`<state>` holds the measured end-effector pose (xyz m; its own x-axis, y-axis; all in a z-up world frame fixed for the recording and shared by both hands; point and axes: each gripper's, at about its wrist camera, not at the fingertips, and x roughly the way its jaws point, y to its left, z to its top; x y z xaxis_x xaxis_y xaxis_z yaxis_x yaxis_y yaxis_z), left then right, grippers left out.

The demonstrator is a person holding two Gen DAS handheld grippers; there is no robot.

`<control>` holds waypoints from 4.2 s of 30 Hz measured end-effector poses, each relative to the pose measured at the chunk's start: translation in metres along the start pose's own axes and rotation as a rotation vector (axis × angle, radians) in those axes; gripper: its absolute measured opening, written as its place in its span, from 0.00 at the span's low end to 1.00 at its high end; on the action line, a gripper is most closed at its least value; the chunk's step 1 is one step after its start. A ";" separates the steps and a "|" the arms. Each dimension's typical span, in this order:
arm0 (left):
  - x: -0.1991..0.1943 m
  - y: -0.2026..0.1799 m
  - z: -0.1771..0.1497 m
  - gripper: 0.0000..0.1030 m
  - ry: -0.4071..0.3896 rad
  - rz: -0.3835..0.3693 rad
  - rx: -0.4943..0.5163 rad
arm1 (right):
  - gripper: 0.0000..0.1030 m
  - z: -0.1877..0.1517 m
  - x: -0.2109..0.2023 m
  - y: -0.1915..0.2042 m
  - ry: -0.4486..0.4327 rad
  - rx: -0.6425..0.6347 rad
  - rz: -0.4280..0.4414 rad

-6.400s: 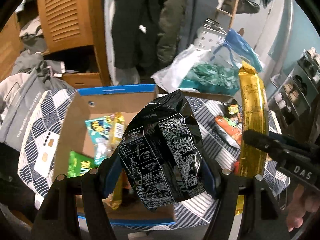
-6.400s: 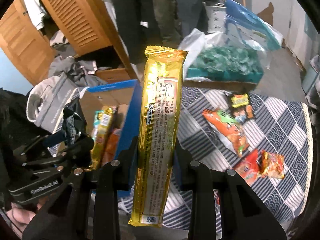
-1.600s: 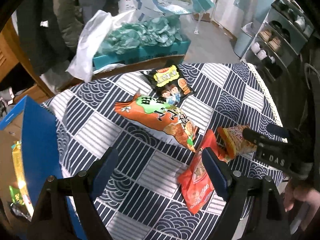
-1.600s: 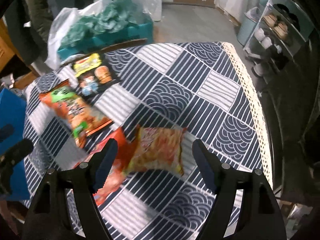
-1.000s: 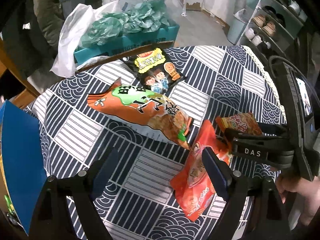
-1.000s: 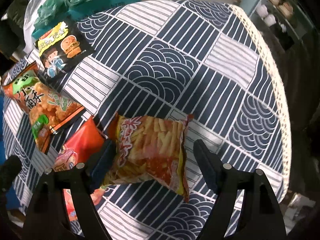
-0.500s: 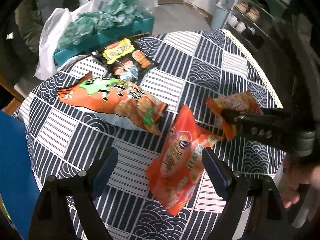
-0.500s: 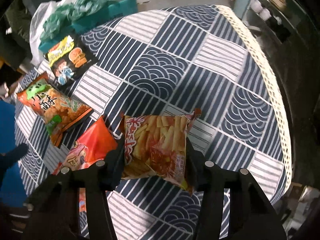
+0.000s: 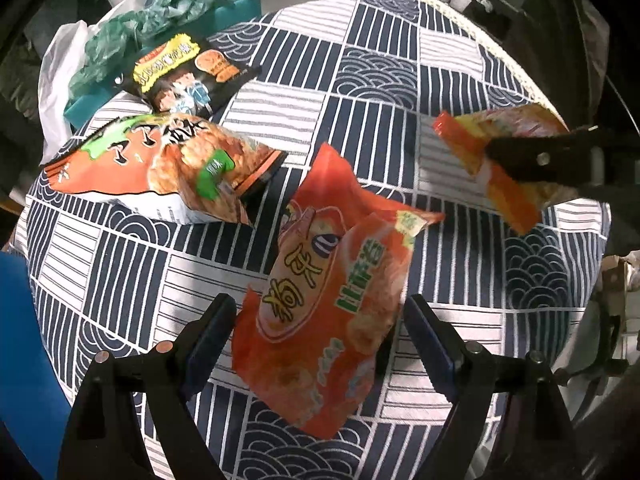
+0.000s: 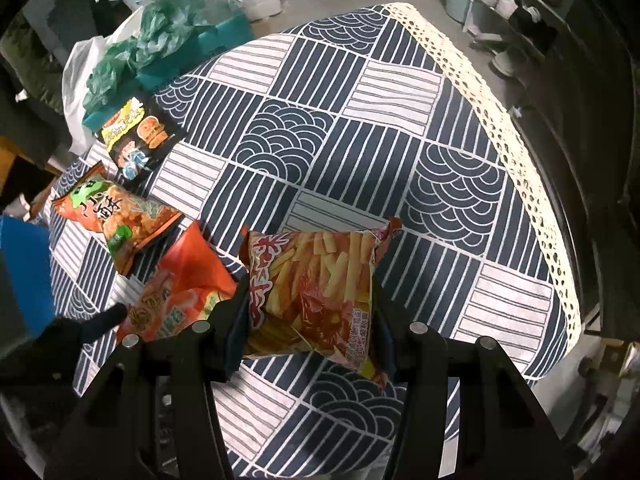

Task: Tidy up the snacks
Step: 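Grasp the red snack bag with the left tool while the right tool holds the fries bag, then carry the red bag and fries bag over the cardboard box with both tools, then lower the red bag and fries bag into the box and open both tools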

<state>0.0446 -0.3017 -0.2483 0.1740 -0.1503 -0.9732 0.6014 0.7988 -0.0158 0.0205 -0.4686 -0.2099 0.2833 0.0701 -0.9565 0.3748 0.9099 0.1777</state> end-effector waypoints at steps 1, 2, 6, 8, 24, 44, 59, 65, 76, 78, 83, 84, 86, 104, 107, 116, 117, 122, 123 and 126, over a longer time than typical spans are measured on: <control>0.003 0.001 0.000 0.84 0.007 -0.008 -0.005 | 0.51 0.000 0.000 0.003 -0.001 -0.001 0.001; 0.005 0.002 -0.001 0.84 0.008 -0.016 -0.011 | 0.50 0.001 0.000 0.005 -0.002 -0.004 0.003; 0.007 0.013 -0.003 0.77 0.003 -0.071 -0.055 | 0.51 0.000 0.001 0.009 -0.002 -0.010 0.010; 0.004 0.018 -0.005 0.67 -0.006 -0.084 -0.070 | 0.51 -0.002 -0.002 0.008 -0.001 -0.015 0.011; -0.029 0.036 -0.018 0.43 -0.038 -0.091 -0.113 | 0.51 -0.008 -0.025 0.042 -0.066 -0.102 0.045; -0.106 0.077 -0.051 0.41 -0.143 -0.068 -0.229 | 0.50 -0.014 -0.056 0.077 -0.127 -0.175 0.113; -0.175 0.130 -0.076 0.41 -0.292 0.014 -0.350 | 0.50 -0.023 -0.087 0.137 -0.182 -0.301 0.166; -0.196 0.157 -0.093 0.41 -0.337 0.037 -0.408 | 0.50 -0.025 -0.094 0.165 -0.190 -0.338 0.196; -0.222 0.205 -0.131 0.41 -0.382 0.076 -0.506 | 0.50 -0.037 -0.105 0.232 -0.196 -0.446 0.256; -0.225 0.213 -0.137 0.41 -0.388 0.085 -0.523 | 0.50 -0.039 -0.105 0.245 -0.193 -0.467 0.267; -0.231 0.233 -0.155 0.41 -0.401 0.105 -0.569 | 0.50 -0.045 -0.105 0.274 -0.184 -0.509 0.289; -0.232 0.238 -0.158 0.41 -0.402 0.105 -0.578 | 0.51 -0.047 -0.105 0.281 -0.181 -0.518 0.294; -0.233 0.248 -0.165 0.41 -0.404 0.108 -0.601 | 0.50 -0.049 -0.104 0.292 -0.178 -0.534 0.300; -0.219 0.318 -0.226 0.41 -0.364 0.154 -0.779 | 0.51 -0.079 -0.087 0.397 -0.110 -0.673 0.368; -0.214 0.326 -0.232 0.41 -0.347 0.156 -0.801 | 0.51 -0.084 -0.083 0.410 -0.098 -0.690 0.373; -0.191 0.342 -0.244 0.46 -0.266 0.133 -0.883 | 0.51 -0.092 -0.066 0.436 -0.051 -0.710 0.380; -0.192 0.342 -0.245 0.47 -0.272 0.136 -0.885 | 0.51 -0.093 -0.064 0.437 -0.047 -0.710 0.378; -0.203 0.345 -0.250 0.61 -0.297 0.155 -0.902 | 0.51 -0.093 -0.058 0.441 -0.034 -0.707 0.373; -0.205 0.345 -0.252 0.62 -0.300 0.157 -0.910 | 0.51 -0.093 -0.057 0.442 -0.032 -0.707 0.373; -0.209 0.347 -0.253 0.62 -0.307 0.161 -0.912 | 0.51 -0.094 -0.054 0.444 -0.021 -0.709 0.375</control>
<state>0.0194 0.1543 -0.1087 0.4747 -0.0416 -0.8792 -0.2594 0.9479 -0.1849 0.0883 -0.0304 -0.1014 0.2979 0.4216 -0.8564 -0.3968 0.8707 0.2906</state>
